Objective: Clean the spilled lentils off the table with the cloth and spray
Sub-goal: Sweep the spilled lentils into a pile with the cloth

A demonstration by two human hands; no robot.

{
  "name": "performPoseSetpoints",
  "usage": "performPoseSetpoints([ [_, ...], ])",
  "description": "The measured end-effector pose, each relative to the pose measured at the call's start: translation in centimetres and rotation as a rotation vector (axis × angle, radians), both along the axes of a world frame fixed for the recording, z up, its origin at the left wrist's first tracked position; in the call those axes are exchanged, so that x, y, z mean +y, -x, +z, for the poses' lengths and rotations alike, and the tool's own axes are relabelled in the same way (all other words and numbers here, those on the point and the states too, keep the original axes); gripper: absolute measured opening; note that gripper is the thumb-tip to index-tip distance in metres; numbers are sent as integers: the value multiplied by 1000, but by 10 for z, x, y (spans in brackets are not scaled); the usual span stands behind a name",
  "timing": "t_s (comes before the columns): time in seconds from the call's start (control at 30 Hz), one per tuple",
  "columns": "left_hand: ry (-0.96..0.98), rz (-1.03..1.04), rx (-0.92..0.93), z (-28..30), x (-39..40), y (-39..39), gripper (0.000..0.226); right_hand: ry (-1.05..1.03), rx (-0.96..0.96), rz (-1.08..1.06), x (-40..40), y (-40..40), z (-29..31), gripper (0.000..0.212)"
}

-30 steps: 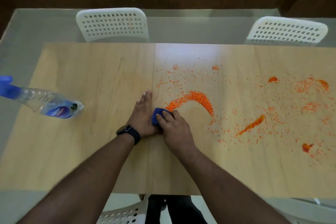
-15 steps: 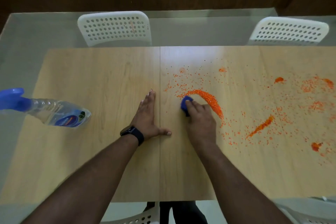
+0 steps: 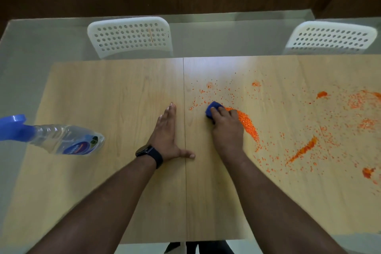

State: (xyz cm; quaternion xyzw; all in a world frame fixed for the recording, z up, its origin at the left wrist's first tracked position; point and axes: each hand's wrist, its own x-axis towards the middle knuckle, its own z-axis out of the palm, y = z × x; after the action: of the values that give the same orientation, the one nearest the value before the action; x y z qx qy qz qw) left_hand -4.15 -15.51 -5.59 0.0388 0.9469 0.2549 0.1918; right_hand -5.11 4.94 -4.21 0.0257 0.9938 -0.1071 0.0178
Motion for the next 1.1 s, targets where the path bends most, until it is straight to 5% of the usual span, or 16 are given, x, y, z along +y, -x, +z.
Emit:
performPoseSetpoints([
  [0.17,-3,23,0,-1,4,8,170,47,27,-83,15,-1,4,58],
  [0.33,-21,46,37,-2,7,27,159,131,55,205,-33,-11,10,74],
  [0.47,-10,45,78,-4,2,47,135,73,-8,358,-65,7,1,59],
  [0.63,22,69,29,-6,2,57,162,2,-86,253,-51,39,10,76],
  [0.87,27,122,21,-5,12,69,175,52,-48,-128,8,59,7,59],
  [1.1,-16,72,96,-4,15,94,145,94,-2,172,-51,58,16,67],
])
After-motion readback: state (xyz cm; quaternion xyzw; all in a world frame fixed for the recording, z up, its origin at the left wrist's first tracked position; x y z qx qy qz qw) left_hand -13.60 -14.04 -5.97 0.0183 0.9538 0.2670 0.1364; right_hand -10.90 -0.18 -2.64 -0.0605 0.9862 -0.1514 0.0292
